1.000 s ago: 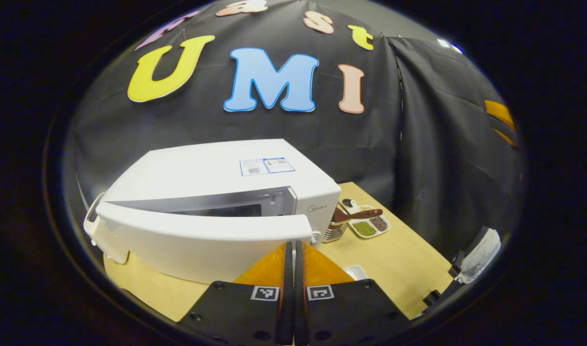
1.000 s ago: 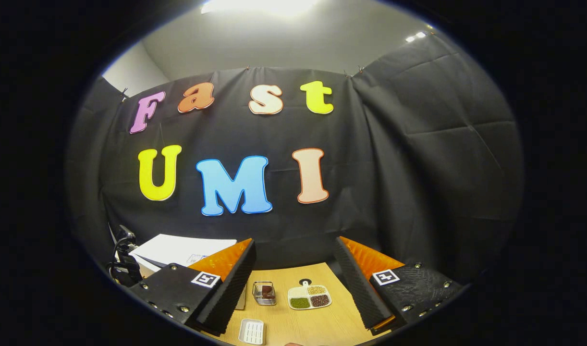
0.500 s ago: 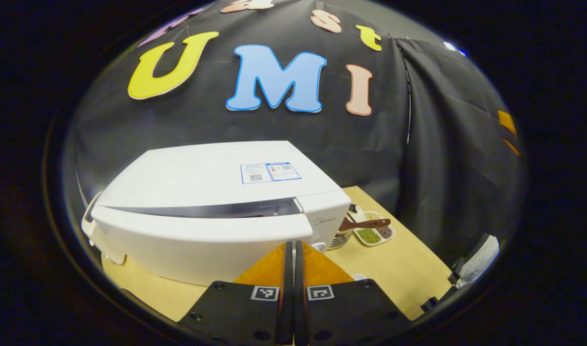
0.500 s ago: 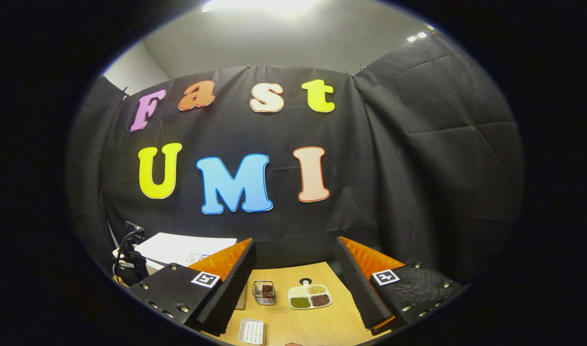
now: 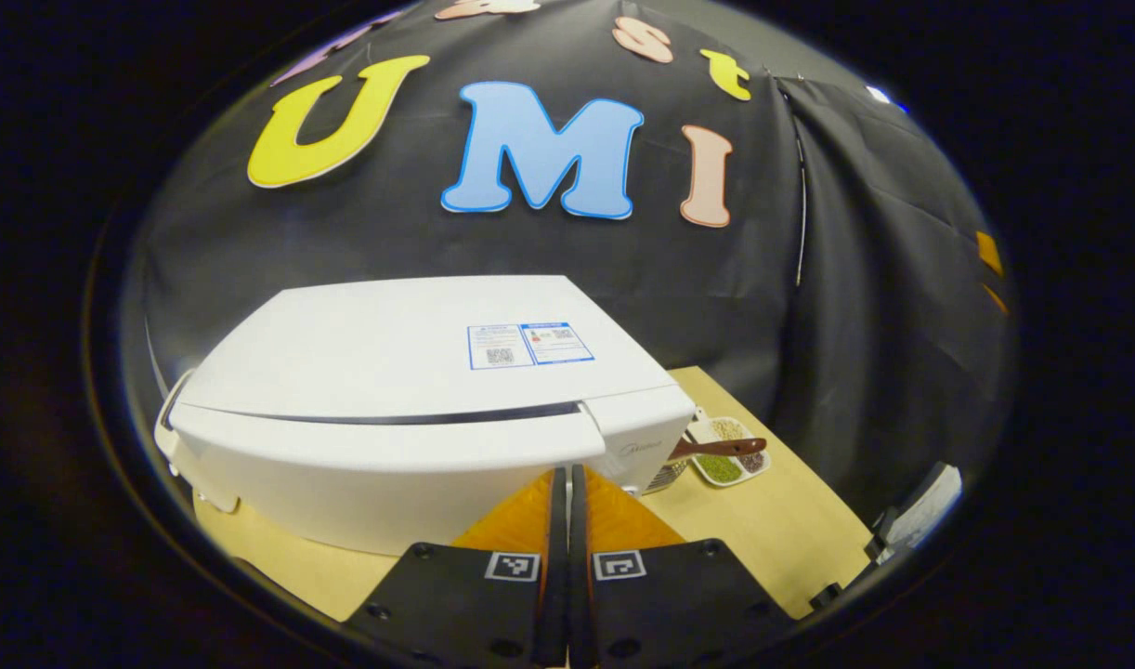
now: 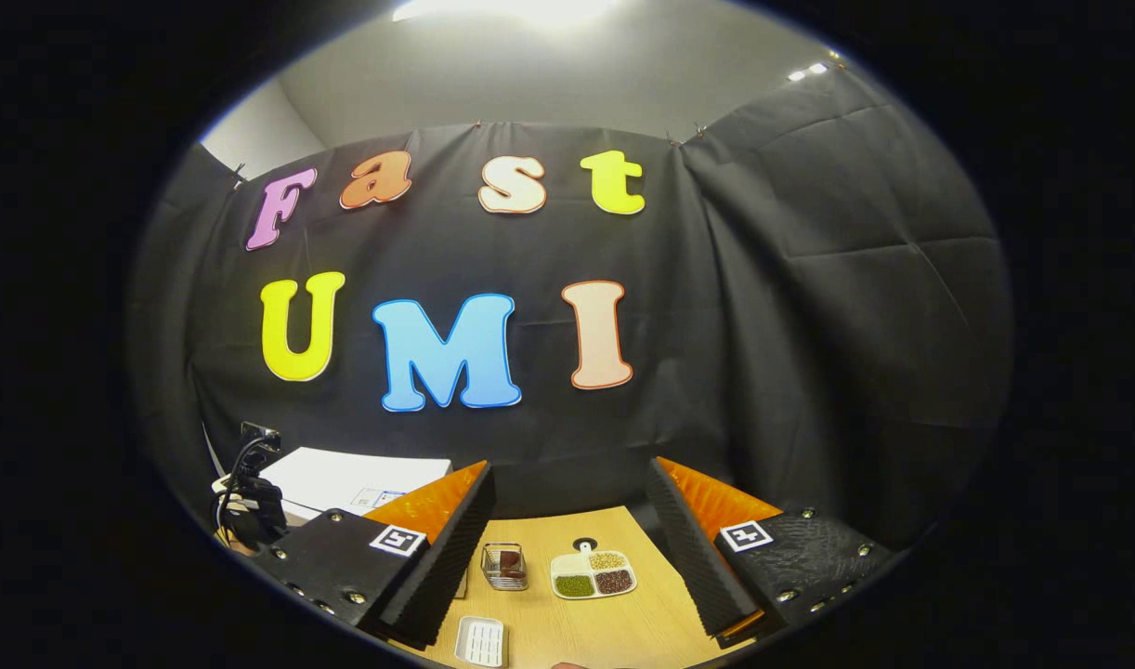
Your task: Open the microwave oven with the left hand, put the food in, and close the microwave oven.
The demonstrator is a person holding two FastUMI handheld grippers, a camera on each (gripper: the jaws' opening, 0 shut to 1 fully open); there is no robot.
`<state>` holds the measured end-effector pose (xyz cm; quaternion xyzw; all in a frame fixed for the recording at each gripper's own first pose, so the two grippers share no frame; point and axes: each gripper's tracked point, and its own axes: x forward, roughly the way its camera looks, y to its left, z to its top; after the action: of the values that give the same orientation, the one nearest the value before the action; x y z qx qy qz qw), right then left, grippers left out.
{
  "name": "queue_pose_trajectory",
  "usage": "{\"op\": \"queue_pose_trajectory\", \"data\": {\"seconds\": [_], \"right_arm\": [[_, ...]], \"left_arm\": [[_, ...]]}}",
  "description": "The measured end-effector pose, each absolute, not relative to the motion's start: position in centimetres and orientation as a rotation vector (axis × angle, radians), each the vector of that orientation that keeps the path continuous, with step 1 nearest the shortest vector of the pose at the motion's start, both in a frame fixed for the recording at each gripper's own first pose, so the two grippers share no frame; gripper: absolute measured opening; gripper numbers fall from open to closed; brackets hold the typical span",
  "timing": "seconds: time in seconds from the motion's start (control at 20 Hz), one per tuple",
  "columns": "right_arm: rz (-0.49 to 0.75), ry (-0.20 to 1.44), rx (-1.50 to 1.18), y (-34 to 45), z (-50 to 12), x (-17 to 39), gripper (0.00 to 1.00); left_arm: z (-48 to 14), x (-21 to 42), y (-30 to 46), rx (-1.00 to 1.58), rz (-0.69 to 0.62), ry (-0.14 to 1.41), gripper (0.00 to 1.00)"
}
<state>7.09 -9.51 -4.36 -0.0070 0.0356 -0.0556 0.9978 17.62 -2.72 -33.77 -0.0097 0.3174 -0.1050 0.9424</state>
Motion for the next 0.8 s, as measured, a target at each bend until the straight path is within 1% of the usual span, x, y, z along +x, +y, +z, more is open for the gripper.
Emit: {"op": "queue_pose_trajectory", "data": {"seconds": [0.35, 0.55, 0.8], "right_arm": [[-0.091, 0.079, -0.017, -8.65, -4.58, 7.5, 0.99], [-0.089, 0.08, -0.015, -8.58, -4.47, 7.34, 0.99], [-0.106, 0.075, -0.021, -9.35, -4.25, 6.85, 0.99]], "left_arm": [[-33.84, 17.63, -2.9, -0.031, -0.22, 0.644, 0.07], [-33.87, 17.76, -3.52, 0.02, -0.241, 0.633, 0.07], [-33.97, 17.72, -3.5, -0.034, -0.25, 0.644, 0.07]]}}
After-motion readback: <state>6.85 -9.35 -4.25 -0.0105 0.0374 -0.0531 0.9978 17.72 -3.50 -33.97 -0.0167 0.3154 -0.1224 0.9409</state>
